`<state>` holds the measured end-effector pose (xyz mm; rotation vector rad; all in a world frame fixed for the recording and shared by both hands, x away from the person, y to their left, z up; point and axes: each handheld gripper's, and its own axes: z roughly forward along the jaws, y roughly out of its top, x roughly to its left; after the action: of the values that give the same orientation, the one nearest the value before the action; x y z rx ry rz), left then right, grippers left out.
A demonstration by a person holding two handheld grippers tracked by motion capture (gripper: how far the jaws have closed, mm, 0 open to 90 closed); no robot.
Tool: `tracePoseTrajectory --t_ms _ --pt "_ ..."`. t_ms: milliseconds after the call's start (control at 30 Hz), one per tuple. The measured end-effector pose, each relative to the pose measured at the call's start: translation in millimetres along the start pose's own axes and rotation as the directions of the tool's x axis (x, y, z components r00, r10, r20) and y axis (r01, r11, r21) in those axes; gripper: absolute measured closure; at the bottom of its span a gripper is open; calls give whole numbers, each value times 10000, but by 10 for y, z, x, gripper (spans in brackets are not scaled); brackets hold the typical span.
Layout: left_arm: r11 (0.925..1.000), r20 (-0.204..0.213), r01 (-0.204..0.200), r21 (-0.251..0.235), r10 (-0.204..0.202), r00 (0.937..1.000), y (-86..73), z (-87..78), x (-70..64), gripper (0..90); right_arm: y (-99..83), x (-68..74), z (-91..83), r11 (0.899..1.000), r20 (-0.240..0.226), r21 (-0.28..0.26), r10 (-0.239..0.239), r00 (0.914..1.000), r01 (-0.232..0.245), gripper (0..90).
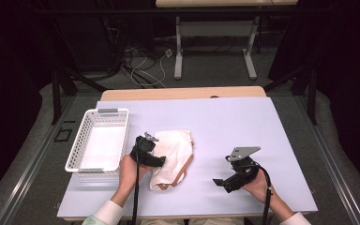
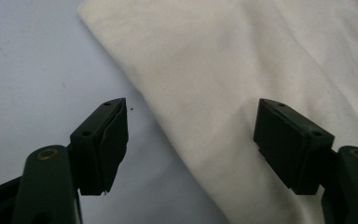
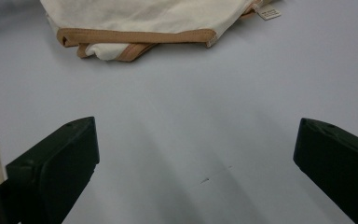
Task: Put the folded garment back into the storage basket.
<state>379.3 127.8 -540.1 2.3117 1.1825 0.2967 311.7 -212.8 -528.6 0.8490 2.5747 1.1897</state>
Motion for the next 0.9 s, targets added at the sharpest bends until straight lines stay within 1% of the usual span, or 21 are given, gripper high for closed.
tracePoseTrajectory --t_ms 33,67,133,233,400,467,500,600,633,700,767,833,867,900 --pt "9999 134 59 102 -60 9999 -5 19 10 287 -2 -2 1 10000 8 26 -13 10000 13 0" --pt "9999 225 88 94 -90 9997 -8 36 23 299 -4 -5 0 10000 -15 26 -12 10000 12 0" --pt "9999 367 24 159 -30 9993 -8 55 34 330 -5 -13 4 10000 55 46 -44 10000 44 0" --pt "9997 398 -30 262 19 9992 3 53 27 349 -4 -14 7 10000 24 60 -24 10000 23 0" --pt "9997 521 29 229 -41 9986 9 63 59 373 -4 -9 22 9999 -61 154 -67 10000 68 0" --pt "9998 434 -19 207 10 9991 20 71 62 370 -3 -2 24 9997 -26 235 -93 10000 94 0" --pt "9997 438 2 244 -13 9990 23 76 56 362 -3 -6 27 9995 -39 236 -209 9998 210 0" --pt "9998 426 -7 223 -2 9991 25 78 57 360 -6 -4 28 9996 -48 264 -138 9999 139 0" --pt "9998 360 22 185 -29 9993 20 77 50 368 -4 -9 30 9995 -34 262 -193 9998 193 0" --pt "10000 425 -50 11 50 9991 14 73 57 418 -5 -6 34 9996 -64 263 -104 9999 105 0" --pt "9999 513 -44 -100 49 9987 9 71 59 502 -5 -2 38 9995 -69 249 -170 9998 172 0" --pt "9999 658 -3 -164 14 9978 8 72 46 589 2 12 28 9991 58 143 -407 9992 406 3" --pt "9998 796 -57 -213 74 9968 11 74 46 628 6 18 26 9993 44 162 -342 9994 341 3" --pt "9997 908 -28 -230 49 9959 11 76 48 670 7 15 31 9994 -39 136 -317 9995 317 3"
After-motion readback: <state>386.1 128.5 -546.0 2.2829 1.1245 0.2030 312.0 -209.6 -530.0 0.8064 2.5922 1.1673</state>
